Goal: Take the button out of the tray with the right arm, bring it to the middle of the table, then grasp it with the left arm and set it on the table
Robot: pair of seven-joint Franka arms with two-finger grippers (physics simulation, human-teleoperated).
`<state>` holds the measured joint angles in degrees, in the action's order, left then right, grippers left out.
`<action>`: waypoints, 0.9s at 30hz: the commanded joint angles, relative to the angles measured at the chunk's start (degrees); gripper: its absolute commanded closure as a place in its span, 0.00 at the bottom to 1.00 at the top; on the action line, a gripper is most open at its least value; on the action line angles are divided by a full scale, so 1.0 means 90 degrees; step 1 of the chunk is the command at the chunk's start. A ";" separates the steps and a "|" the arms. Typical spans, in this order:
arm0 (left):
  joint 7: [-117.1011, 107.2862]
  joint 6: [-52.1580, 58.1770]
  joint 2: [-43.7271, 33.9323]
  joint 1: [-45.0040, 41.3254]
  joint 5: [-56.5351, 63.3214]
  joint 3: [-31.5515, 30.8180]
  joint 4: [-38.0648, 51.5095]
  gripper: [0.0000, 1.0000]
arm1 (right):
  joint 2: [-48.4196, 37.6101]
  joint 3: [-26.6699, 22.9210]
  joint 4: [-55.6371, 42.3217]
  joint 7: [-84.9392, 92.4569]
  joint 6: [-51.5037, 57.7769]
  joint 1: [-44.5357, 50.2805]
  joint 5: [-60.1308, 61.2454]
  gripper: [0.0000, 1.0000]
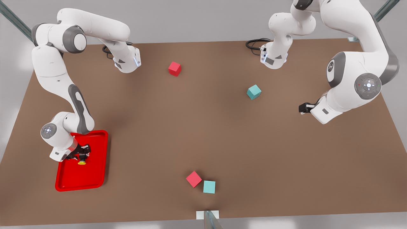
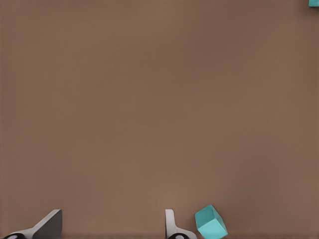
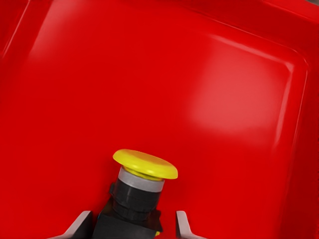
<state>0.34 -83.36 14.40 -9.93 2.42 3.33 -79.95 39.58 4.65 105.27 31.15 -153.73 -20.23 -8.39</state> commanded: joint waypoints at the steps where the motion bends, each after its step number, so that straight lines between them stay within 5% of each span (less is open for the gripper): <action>1: 0.0001 0.0024 -0.0008 0.0000 0.0004 0.0001 0.0007 0.00 | -0.0003 0.0000 -0.0008 0.0143 0.0010 0.0002 0.0015 0.52; 12: 0.0001 0.0024 -0.0017 0.0000 -0.0006 0.0001 0.0007 0.00 | -0.0052 0.0166 0.0022 0.0074 0.0069 0.0001 0.0015 0.56; 20: 0.0001 0.0024 -0.0017 0.0000 -0.0006 0.0001 -0.0003 0.00 | -0.1380 0.1601 -0.0242 -0.1653 0.2324 0.0011 -0.0014 0.56; 27: 0.0001 0.0014 0.0002 -0.0010 0.0004 0.0001 0.0007 0.00 | -0.1478 0.1748 -0.1140 -0.5841 0.3896 0.2666 -0.0024 0.56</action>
<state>0.35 -83.19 14.43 -10.02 2.37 3.33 -79.94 26.37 20.30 95.33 18.86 -128.66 1.54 -8.04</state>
